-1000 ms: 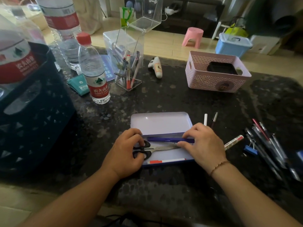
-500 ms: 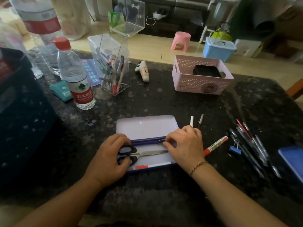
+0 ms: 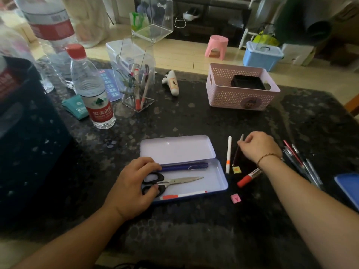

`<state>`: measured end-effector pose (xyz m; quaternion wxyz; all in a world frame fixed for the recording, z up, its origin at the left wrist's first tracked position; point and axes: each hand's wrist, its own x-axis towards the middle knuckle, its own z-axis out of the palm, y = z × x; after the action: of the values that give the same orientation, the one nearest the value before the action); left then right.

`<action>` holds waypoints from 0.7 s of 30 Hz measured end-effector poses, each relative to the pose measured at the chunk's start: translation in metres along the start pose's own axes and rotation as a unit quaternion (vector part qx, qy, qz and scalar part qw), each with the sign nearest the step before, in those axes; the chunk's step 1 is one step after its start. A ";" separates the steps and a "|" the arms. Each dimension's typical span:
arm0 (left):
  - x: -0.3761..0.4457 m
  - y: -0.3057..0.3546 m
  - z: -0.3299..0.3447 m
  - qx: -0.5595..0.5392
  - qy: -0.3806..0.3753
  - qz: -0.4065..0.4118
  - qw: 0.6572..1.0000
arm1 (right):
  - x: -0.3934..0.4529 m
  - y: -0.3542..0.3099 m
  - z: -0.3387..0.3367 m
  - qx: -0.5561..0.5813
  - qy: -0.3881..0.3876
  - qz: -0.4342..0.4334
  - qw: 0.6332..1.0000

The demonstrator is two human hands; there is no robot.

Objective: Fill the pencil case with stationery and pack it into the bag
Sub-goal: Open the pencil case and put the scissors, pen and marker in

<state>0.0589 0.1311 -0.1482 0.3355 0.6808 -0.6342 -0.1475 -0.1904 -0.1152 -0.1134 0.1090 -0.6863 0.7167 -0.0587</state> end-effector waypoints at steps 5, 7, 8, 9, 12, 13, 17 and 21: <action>0.000 -0.001 0.000 0.012 0.000 0.001 1.000 | 0.023 -0.003 0.011 -0.065 -0.059 0.031 0.996; 0.000 -0.001 0.001 0.013 0.001 0.001 1.000 | 0.021 -0.005 0.008 -0.063 -0.054 0.027 0.996; 0.000 -0.001 0.001 0.011 0.001 -0.002 1.000 | 0.018 -0.005 0.000 -0.030 -0.047 0.017 0.998; 0.000 0.000 0.001 0.006 0.001 -0.006 1.000 | 0.013 -0.006 -0.009 0.031 -0.036 -0.003 0.999; 0.000 0.001 0.000 -0.006 0.009 -0.010 1.000 | -0.021 -0.012 -0.046 0.259 -0.034 -0.135 0.956; 0.000 0.002 0.000 -0.008 0.011 -0.013 1.000 | -0.040 -0.019 -0.054 0.310 -0.066 -0.194 0.928; -0.001 0.004 0.001 -0.008 0.009 -0.036 0.999 | -0.097 -0.044 -0.033 0.192 -0.130 -0.461 0.856; -0.001 0.004 0.001 -0.005 0.006 -0.041 0.999 | -0.113 -0.049 0.012 0.094 -0.056 -0.518 0.848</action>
<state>0.0547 0.1317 -0.1464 0.3358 0.7056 -0.6030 -0.1603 -0.1365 -0.0041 -0.1049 0.1670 -0.9464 0.2411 -0.1350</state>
